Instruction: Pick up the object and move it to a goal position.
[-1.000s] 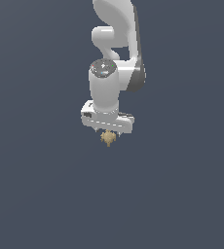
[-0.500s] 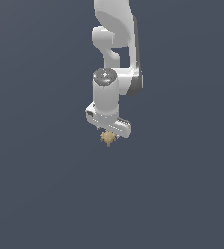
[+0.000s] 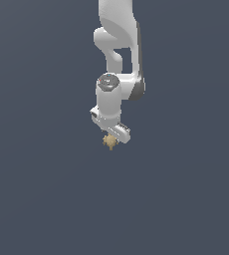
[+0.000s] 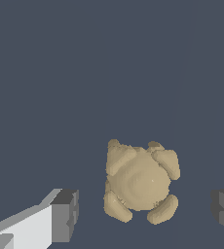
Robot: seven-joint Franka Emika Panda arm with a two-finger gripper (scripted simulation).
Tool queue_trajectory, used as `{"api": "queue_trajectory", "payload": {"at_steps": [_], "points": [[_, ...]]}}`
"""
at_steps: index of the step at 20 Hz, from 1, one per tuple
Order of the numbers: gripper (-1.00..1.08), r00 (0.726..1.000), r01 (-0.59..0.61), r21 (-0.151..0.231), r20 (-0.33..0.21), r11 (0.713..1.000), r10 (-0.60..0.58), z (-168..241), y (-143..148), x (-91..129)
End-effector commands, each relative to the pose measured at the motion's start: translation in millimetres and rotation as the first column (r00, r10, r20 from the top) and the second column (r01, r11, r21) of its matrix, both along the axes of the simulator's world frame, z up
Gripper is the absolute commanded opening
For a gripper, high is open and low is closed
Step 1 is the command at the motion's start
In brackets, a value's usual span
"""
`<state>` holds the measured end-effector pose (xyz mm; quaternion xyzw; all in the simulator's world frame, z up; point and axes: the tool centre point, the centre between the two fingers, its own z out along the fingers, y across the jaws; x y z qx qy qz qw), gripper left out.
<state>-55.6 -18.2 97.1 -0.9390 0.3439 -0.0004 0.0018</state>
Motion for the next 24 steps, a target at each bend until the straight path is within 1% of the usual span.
{"api": "queue_trajectory", "payload": {"at_steps": [1,6,12,24], "points": [[1.00,0.999,0.032,-0.001,-0.001,0.999,-0.032,-4,0,-3],[1.00,0.998,0.064,-0.003,-0.002,0.998,-0.064,-7,-1,-7],[1.00,0.998,0.062,-0.003,-0.002,0.998,-0.062,-10,0,-7],[1.00,0.998,0.067,-0.003,-0.002,0.998,-0.067,-55,-1,-8]]}}
